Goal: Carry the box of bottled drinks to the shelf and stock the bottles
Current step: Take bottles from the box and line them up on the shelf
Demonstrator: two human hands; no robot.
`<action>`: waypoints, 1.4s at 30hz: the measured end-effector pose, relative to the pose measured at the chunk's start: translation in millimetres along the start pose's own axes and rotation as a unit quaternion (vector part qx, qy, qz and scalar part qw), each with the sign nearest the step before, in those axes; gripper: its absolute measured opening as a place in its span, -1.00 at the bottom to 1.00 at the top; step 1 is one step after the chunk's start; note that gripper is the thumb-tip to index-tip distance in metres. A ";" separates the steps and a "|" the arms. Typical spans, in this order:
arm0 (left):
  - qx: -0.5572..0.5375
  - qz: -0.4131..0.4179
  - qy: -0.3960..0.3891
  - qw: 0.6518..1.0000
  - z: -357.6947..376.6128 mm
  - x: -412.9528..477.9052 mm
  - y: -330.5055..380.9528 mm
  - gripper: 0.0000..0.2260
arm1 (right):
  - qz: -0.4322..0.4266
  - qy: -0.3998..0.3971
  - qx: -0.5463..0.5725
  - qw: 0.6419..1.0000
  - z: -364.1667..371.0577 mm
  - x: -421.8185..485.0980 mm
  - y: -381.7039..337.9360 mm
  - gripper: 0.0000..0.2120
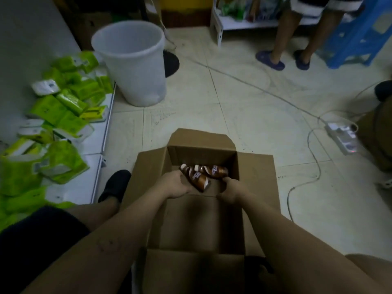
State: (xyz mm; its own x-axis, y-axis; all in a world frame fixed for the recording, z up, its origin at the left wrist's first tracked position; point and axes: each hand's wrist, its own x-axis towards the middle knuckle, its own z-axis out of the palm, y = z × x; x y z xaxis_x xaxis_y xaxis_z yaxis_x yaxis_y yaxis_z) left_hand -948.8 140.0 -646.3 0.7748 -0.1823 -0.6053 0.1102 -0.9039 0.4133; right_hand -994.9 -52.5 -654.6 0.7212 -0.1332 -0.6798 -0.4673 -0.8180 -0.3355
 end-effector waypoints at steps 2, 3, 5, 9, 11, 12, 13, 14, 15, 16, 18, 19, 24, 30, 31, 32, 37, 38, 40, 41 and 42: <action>-0.031 -0.038 -0.036 0.998 18.4 25.9 -11.7 -0.39 | 0.013 -0.011 -0.019 1.000 5.6 23.8 3.2 -0.46; -0.049 -0.058 -0.054 0.996 27.3 38.0 -17.5 -0.39 | 0.016 -0.017 -0.019 1.000 7.6 35.1 3.5 -0.46; -0.102 -0.086 -0.084 0.987 44.3 60.0 -27.2 -0.44 | 0.021 -0.031 -0.011 0.999 12.3 55.5 2.8 -0.46; -0.189 -0.139 -0.101 0.967 72.6 102.3 -32.5 -0.37 | 0.028 -0.040 -0.039 0.998 26.4 98.0 9.2 -0.51; -0.214 -0.176 -0.106 0.955 82.6 122.7 -27.6 -0.42 | 0.053 -0.041 -0.040 0.997 31.0 120.5 14.3 -0.51; -0.255 -0.190 -0.110 0.942 87.6 133.5 -24.0 -0.47 | 0.062 -0.040 -0.043 0.996 31.9 131.5 16.6 -0.50; -0.309 -0.205 -0.118 0.921 92.5 145.6 -20.6 -0.48 | 0.066 -0.037 -0.048 0.996 32.1 142.6 18.6 -0.46; -0.364 -0.222 -0.131 0.895 96.2 156.3 -18.3 -0.45 | 0.062 -0.031 -0.054 0.996 33.1 153.9 20.6 -0.41; -0.412 -0.238 -0.142 0.868 98.7 165.7 -17.0 -0.41 | 0.052 -0.020 -0.059 0.997 34.1 164.1 21.9 -0.35; -0.442 -0.249 -0.146 0.849 101.7 175.3 -16.6 -0.39 | 0.037 -0.003 -0.067 0.997 35.4 173.9 22.4 -0.30; -0.466 -0.266 -0.131 0.834 108.4 192.6 -18.8 -0.38 | 0.014 0.029 -0.090 0.995 40.2 192.0 22.9 -0.27; -0.471 -0.274 -0.121 0.830 111.8 198.8 -20.3 -0.37 | 0.007 0.039 -0.101 0.994 43.0 199.6 22.5 -0.27; -0.572 -0.282 -0.111 0.762 128.9 211.4 -29.6 -0.42 | 0.016 0.065 -0.149 0.987 58.7 220.3 21.0 -0.26; -0.555 -0.267 -0.010 0.788 139.7 204.1 -44.9 -0.38 | 0.035 0.114 -0.148 0.982 72.6 211.9 25.0 -0.49; -0.559 -0.268 -0.003 0.784 141.1 203.9 -46.5 -0.36 | 0.032 0.108 -0.129 0.985 73.7 212.3 26.2 -0.45; -0.567 -0.271 -0.003 0.778 141.9 203.2 -47.5 -0.33 | 0.038 0.087 -0.086 0.992 75.0 212.9 27.3 -0.37; -0.509 -0.276 0.033 0.815 151.6 197.3 -43.5 -0.23 | 0.102 -0.032 0.049 0.993 90.9 211.6 42.0 -0.31; -0.472 -0.270 0.043 0.838 153.6 196.1 -44.2 -0.23 | 0.103 -0.039 0.055 0.992 98.1 209.4 45.0 -0.42; -0.441 -0.251 0.042 0.861 155.1 195.4 -48.7 -0.25 | 0.095 -0.024 0.080 0.992 111.8 207.2 47.8 -0.55; -0.438 -0.244 0.032 0.865 154.4 195.5 -52.3 -0.26 | 0.089 -0.014 0.089 0.992 117.6 207.2 48.1 -0.56; -0.432 -0.236 0.020 0.870 153.3 194.9 -57.0 -0.27 | 0.084 -0.008 0.096 0.992 122.6 208.1 48.3 -0.54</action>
State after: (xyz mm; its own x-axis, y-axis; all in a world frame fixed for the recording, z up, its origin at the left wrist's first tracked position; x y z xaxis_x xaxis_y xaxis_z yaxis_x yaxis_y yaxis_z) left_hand -899.5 96.7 -892.2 0.5358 0.1589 -0.8293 0.8353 -0.2434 0.4930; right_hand -930.0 -51.1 -892.2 0.6175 -0.2486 -0.7463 -0.6701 -0.6631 -0.3336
